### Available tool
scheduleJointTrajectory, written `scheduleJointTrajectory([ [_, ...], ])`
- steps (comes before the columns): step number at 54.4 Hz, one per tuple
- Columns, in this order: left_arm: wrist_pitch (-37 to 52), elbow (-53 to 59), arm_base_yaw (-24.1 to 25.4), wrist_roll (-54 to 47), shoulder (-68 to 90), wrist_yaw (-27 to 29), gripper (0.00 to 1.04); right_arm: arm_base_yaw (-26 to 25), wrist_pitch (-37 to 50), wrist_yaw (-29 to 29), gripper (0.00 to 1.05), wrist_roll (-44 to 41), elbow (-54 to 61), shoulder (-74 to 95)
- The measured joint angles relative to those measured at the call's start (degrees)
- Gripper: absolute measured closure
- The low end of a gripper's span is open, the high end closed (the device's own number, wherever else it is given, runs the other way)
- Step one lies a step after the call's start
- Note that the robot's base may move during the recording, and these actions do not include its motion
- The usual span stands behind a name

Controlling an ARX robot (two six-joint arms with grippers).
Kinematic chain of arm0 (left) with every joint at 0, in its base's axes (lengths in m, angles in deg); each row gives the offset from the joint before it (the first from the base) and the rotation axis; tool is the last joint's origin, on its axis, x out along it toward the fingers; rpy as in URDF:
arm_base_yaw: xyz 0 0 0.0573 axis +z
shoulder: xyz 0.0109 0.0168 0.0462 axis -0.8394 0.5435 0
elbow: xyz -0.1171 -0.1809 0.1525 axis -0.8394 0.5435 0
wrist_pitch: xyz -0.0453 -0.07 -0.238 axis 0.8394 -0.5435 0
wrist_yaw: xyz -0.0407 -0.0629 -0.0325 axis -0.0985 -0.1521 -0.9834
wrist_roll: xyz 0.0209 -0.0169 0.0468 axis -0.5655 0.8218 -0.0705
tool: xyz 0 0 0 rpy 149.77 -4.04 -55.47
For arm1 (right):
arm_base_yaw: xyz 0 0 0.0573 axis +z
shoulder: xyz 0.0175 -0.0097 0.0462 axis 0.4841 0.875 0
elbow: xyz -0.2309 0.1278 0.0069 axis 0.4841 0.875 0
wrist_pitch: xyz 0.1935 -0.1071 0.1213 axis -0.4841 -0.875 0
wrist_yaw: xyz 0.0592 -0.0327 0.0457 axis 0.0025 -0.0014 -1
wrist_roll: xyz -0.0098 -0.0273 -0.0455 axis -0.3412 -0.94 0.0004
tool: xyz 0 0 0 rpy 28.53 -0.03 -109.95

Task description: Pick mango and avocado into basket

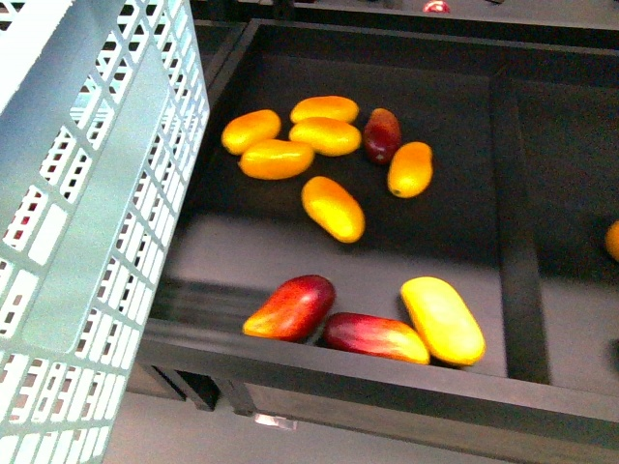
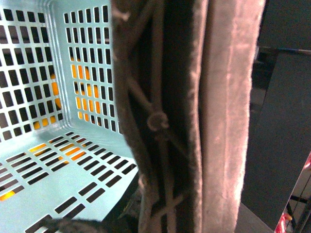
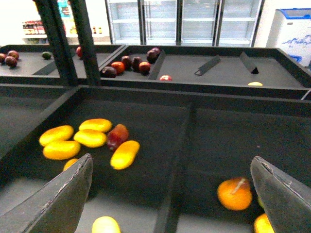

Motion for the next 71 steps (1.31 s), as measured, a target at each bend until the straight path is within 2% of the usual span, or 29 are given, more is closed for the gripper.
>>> scheduleJointTrajectory([
  [71,0.00,0.02,0.39,-1.18,0.00,0.76,0.89,-0.02,0.02,-0.24,0.09,0.00,0.02,-0.04],
])
